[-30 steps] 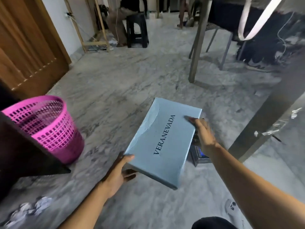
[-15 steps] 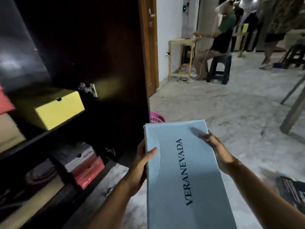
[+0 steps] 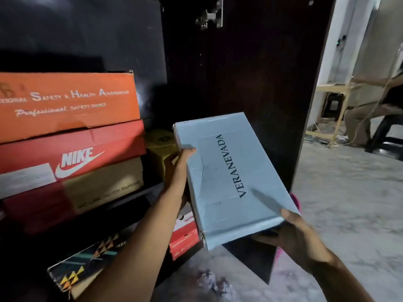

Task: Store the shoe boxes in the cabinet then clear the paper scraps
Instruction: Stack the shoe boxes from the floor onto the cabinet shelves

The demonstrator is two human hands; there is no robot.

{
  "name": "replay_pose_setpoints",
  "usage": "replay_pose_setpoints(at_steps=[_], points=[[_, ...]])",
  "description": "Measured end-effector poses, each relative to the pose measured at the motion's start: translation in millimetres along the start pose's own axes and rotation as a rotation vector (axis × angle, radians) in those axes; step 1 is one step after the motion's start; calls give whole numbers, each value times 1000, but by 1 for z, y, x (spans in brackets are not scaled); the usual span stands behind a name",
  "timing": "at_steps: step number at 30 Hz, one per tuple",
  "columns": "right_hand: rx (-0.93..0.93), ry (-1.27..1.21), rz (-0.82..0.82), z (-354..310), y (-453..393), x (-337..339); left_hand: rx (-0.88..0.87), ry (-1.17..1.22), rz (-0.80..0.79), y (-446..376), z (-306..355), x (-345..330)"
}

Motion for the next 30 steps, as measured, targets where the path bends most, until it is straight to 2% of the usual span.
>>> replay_pose_setpoints(at_steps=[5,8,11,13,15,18,20,24,28,30], points=[[65,-140,262,-24,-66,-27,6,6,110,-27,12,22],[20,-122,317,-30,-106,-44,-108,-166,107,-9,19,34],[-20,-106,363,-39,-139,-61,-225,-220,3,7,18,36],[7,-126,369,-45,-160,-71,-275,-271,-37,4,11,42],[91,-135,370,-50,-181,-80,-300,-383,-5,-3,7,47],[177,76,432,-51,-212,-88,-307,-447,75,-14,9,51],[157,287,464,-46,-233,-89,-292,-437,81,-24,13,49],[61,568,338,-34,-258,-107,-218,-439,-12,-45,7,43],[-23,659,92,-19,-272,-137,-157,-514,-49,-56,-3,47],[-28,721,53,-13,-275,-142,-138,-548,-31,-55,-7,51]])
Point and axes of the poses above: each hand's wrist, its own y-axis away from the middle knuckle, its own x-axis out of the back of the hand, z = x × y, the point moved 5 cm from there along -y, towards the middle knuckle, and after that the axes turned 8 degrees about -z, right-handed, at the moved point
